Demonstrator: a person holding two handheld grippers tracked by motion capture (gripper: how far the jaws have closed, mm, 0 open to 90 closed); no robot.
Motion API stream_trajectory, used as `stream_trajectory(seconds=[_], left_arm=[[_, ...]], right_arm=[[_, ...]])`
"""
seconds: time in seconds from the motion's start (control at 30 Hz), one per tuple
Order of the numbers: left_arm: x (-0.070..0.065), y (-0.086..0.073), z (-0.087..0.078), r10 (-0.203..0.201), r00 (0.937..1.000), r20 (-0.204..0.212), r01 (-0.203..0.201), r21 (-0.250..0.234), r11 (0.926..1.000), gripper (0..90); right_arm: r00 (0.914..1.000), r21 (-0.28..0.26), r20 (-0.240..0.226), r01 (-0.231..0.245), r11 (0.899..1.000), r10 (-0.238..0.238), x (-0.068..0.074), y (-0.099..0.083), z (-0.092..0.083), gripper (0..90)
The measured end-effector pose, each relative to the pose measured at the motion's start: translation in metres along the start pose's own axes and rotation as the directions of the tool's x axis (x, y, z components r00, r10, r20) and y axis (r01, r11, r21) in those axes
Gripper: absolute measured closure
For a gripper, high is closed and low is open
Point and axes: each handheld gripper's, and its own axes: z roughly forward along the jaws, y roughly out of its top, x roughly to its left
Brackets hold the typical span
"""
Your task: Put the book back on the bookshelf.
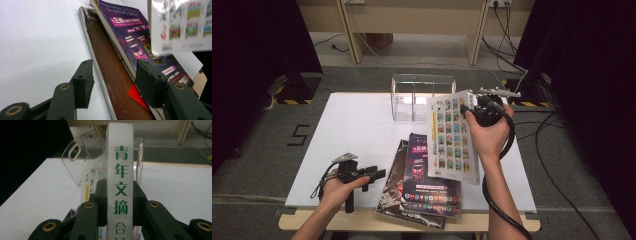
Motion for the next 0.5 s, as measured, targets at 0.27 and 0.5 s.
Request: stream_trajectory(seconds=[0.27,0.5], left_arm=[[0.002,-0.001,0.001,-0.001,1.0,-0.002,0.001,0.007,1.0,47.6],[0.004,0.0,0.0,-0.008,1.0,-0.001,0.008,0.004,1.0,47.5]], right_arm=[[0.9974,-0.097,0.072,0.006,0.995,0.001,0.007,0.035,0.004,73.9],[0.997,-0.123,0.076,-0.002,0.992,0.011,0.011,0.053,0.017,73.9]])
